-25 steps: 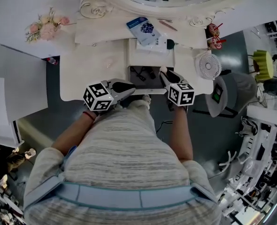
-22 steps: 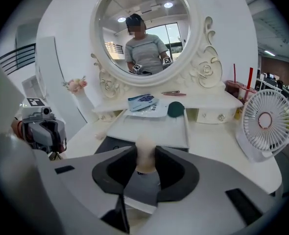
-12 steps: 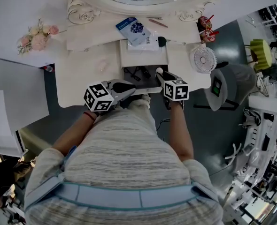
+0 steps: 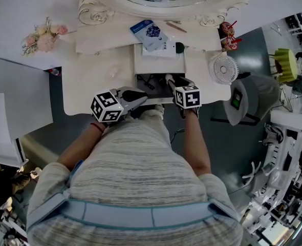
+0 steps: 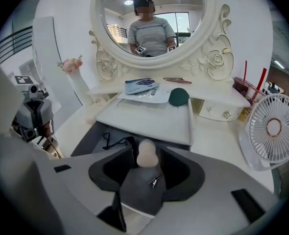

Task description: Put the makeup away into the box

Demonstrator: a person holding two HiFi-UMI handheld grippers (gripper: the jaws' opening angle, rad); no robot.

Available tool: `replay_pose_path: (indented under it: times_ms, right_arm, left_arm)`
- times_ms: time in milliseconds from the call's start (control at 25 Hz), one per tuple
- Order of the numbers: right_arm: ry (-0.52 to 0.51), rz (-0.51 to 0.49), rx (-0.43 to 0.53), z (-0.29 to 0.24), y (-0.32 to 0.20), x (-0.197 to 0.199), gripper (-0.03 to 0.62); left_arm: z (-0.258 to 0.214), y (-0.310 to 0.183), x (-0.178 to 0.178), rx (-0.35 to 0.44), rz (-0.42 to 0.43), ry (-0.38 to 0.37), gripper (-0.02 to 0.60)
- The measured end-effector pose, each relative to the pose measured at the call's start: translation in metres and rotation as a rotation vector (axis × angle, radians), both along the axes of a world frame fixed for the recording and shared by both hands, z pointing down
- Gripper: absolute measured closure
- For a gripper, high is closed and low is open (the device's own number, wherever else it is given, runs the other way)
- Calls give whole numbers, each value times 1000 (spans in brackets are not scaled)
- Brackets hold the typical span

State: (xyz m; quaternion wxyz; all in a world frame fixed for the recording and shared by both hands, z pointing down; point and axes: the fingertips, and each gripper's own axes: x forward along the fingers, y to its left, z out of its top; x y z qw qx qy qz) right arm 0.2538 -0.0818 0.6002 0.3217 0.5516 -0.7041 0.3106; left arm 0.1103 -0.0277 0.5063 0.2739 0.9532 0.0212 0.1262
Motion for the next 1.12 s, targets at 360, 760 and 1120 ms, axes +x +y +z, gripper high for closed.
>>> replay_pose_path:
  times_ms: [360, 760, 1120]
  right_arm:
    - [-26, 45, 87, -28, 0, 5, 419]
    - [-126, 54, 276, -89, 1, -11, 419]
    - [-279, -41, 522, -168, 9, -61, 424]
  left_arm:
    - [-2, -1, -2, 10, -14, 9, 565]
    - [-20, -6, -3, 36, -33, 49, 565]
    - [-66, -26, -14, 114, -111, 141, 565]
